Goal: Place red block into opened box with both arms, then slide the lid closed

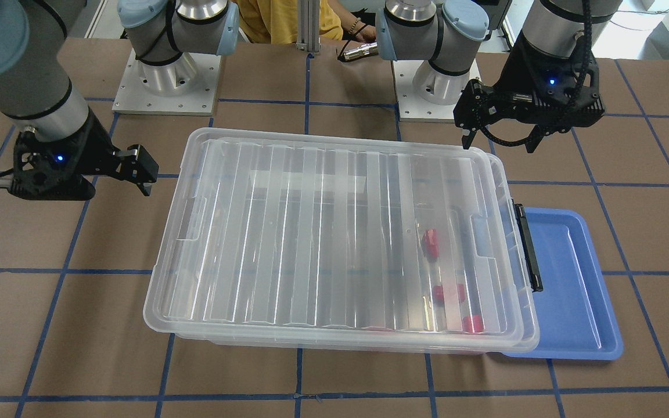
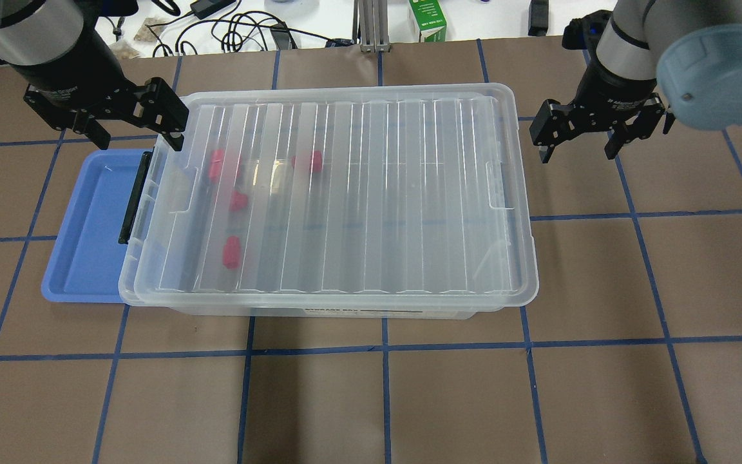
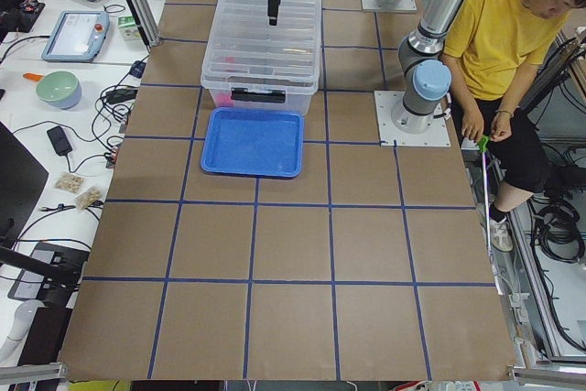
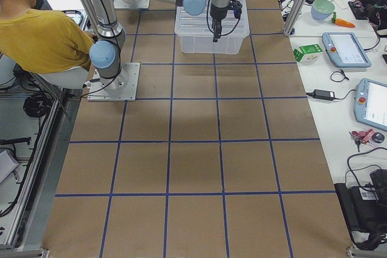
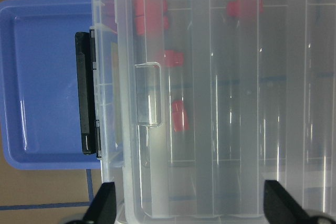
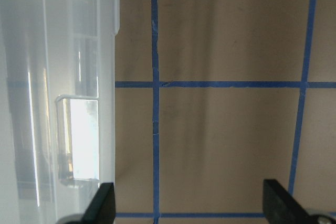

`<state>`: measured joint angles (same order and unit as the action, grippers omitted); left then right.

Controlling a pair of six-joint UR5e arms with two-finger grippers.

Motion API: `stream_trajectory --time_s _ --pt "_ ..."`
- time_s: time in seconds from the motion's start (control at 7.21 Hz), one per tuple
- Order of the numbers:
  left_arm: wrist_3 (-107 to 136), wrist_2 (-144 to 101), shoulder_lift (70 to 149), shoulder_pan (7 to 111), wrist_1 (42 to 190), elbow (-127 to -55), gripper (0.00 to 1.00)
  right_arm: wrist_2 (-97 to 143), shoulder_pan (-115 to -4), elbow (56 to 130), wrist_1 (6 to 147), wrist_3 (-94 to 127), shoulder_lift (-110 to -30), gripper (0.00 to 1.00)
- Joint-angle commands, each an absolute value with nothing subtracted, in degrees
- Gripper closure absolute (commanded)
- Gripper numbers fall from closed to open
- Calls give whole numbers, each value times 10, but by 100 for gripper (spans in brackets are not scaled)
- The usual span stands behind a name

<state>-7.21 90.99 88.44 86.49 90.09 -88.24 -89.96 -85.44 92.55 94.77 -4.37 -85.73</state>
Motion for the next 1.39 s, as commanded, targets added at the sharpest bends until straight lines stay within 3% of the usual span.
stream_trajectory --time_s 0.0,1.25 --pt "-72 911 885 865 901 -882 0 -893 -863 926 910 14 -903 0" --pt "-69 915 893 867 901 -882 0 -901 -882 947 894 12 -922 0"
